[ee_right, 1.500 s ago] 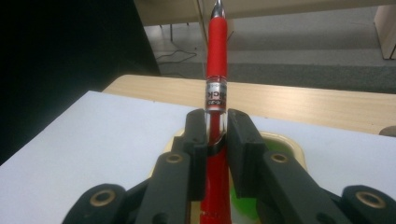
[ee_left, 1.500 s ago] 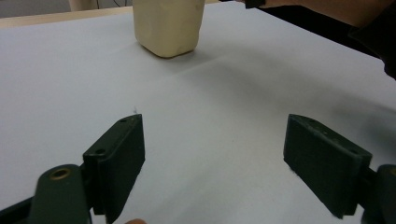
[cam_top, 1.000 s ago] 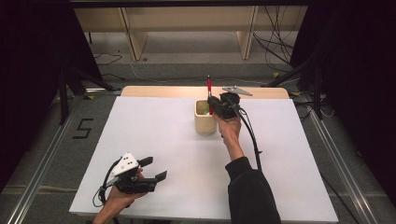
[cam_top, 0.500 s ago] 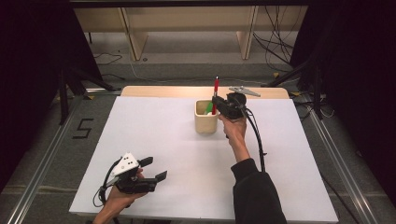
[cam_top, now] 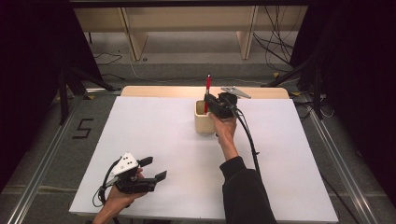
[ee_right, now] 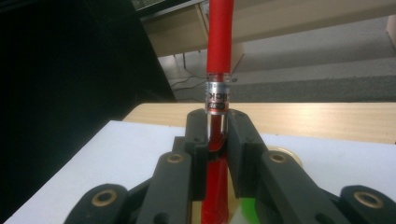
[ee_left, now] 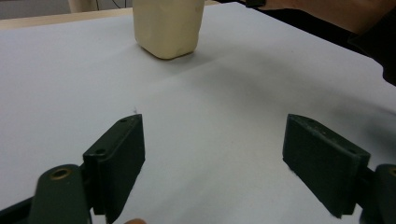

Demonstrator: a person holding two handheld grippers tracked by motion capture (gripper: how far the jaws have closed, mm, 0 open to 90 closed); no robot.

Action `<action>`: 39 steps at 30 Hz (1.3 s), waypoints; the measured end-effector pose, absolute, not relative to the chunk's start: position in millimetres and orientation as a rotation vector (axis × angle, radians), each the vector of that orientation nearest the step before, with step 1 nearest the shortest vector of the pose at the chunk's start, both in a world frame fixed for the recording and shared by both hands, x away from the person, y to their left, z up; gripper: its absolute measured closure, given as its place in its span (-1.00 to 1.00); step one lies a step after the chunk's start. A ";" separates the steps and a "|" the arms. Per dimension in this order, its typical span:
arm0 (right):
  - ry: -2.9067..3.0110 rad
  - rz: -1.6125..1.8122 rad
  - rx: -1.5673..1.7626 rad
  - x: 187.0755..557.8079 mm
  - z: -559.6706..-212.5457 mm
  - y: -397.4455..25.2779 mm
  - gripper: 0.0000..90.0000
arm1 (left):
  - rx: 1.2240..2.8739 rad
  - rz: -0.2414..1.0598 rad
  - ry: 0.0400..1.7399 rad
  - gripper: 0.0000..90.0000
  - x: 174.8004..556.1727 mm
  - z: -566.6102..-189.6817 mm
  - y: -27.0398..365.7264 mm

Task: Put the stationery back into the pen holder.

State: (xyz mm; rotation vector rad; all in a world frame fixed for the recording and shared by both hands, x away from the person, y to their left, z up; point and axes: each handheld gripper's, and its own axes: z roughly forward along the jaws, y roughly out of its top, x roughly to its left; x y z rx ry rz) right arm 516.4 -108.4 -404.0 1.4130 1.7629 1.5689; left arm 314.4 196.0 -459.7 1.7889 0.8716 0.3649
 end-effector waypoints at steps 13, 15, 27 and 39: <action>1.773 1.517 1.432 520.5 -412.0 -94.1 0.72 | 1.790 0.358 0.870 -0.54 314.5 -459.2 196.5; 1.774 1.510 1.450 519.3 -410.9 -94.4 0.29 | 1.792 0.358 0.869 -0.55 314.4 -459.2 196.4; 1.796 1.534 1.416 505.3 -388.3 -109.4 -0.28 | 1.792 0.356 0.872 -0.55 314.7 -459.4 195.8; 2.001 1.551 1.310 462.7 -388.5 -138.5 -0.37 | 1.793 0.343 0.890 -0.55 318.0 -459.5 196.5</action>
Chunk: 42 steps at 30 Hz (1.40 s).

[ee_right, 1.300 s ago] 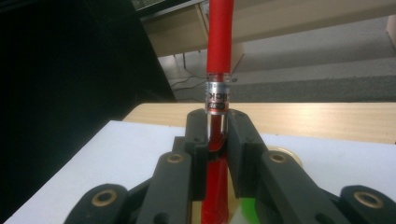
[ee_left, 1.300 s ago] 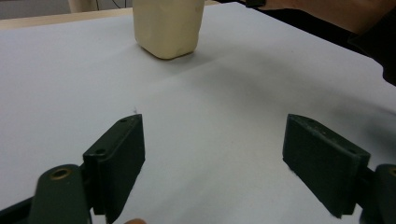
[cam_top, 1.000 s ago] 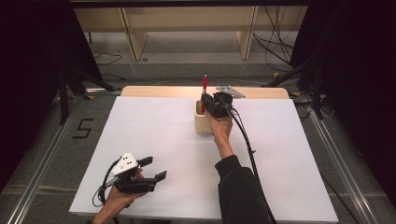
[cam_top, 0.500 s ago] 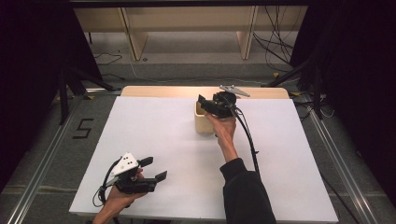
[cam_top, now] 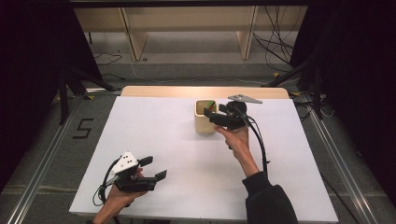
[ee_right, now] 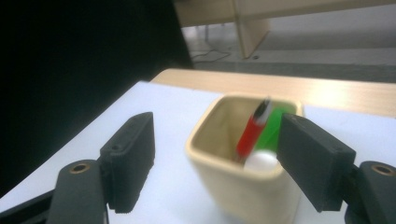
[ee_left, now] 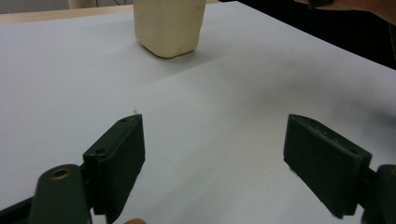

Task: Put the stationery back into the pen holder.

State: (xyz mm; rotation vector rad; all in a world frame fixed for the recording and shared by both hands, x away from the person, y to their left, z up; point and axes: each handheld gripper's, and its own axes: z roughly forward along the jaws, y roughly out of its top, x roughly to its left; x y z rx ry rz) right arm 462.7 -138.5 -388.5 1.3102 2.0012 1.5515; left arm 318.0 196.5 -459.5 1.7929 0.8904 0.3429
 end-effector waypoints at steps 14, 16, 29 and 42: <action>2.094 1.559 1.142 375.9 -403.6 -183.9 -0.43 | 1.809 0.321 0.878 -0.55 316.7 -459.0 196.0; 2.092 1.562 1.134 365.5 -407.5 -189.9 -0.43 | 1.820 0.321 0.874 -0.55 316.6 -459.4 195.3; 2.152 1.543 1.098 324.0 -431.9 -205.0 -0.50 | 1.846 0.315 0.863 -0.55 316.6 -460.4 195.6; 2.137 1.560 1.101 296.9 -448.4 -223.8 -0.52 | 1.861 0.303 0.842 -0.56 315.0 -460.8 193.6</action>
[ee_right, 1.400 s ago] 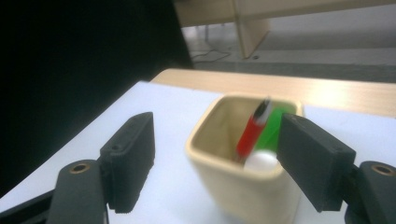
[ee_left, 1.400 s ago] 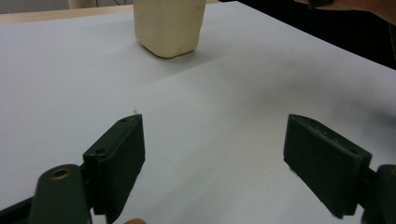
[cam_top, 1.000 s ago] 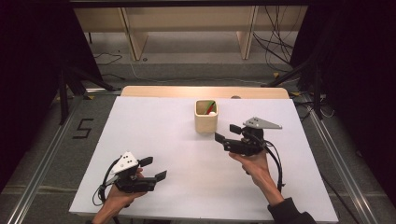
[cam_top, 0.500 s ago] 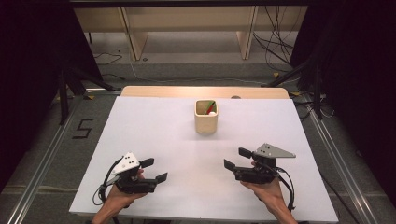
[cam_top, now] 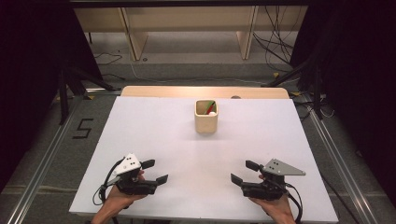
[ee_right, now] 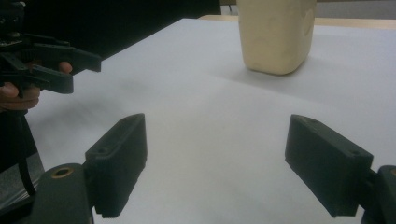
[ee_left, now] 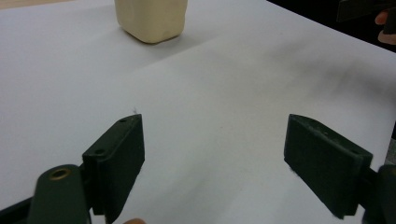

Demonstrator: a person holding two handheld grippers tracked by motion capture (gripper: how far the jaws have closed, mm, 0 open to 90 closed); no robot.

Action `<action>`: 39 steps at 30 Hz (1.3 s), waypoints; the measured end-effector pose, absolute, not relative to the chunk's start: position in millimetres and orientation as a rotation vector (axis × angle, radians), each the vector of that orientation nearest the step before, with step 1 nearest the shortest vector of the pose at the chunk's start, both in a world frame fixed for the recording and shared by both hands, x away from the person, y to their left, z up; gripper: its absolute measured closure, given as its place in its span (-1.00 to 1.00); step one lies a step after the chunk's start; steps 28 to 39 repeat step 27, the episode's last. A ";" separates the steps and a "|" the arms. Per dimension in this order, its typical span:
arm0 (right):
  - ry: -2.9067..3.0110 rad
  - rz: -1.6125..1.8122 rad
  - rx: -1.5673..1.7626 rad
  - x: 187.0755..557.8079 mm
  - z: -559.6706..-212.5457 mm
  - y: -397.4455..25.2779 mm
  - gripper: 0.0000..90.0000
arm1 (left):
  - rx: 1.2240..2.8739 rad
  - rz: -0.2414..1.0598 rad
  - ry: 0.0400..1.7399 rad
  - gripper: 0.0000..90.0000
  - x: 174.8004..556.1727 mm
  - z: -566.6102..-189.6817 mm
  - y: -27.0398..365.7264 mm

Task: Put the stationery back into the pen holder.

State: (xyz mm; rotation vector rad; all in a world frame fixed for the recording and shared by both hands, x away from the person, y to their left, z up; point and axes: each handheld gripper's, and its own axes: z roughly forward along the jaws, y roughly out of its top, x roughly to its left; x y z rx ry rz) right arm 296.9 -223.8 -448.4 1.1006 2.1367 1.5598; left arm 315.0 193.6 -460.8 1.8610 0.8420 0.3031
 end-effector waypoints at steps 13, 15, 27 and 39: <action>2.100 1.542 1.116 290.8 -454.1 -232.0 -0.53 | 1.844 0.307 0.834 -0.56 314.0 -459.1 195.8; 2.099 1.536 1.109 290.7 -453.9 -231.8 -0.53 | 1.842 0.308 0.835 -0.56 314.0 -459.0 196.1; 2.101 1.517 1.099 291.1 -454.5 -231.1 -0.53 | 1.848 0.306 0.833 -0.56 314.4 -460.1 194.9; 2.101 1.517 1.099 291.1 -454.5 -231.1 -0.53 | 1.848 0.306 0.833 -0.56 314.4 -460.1 194.9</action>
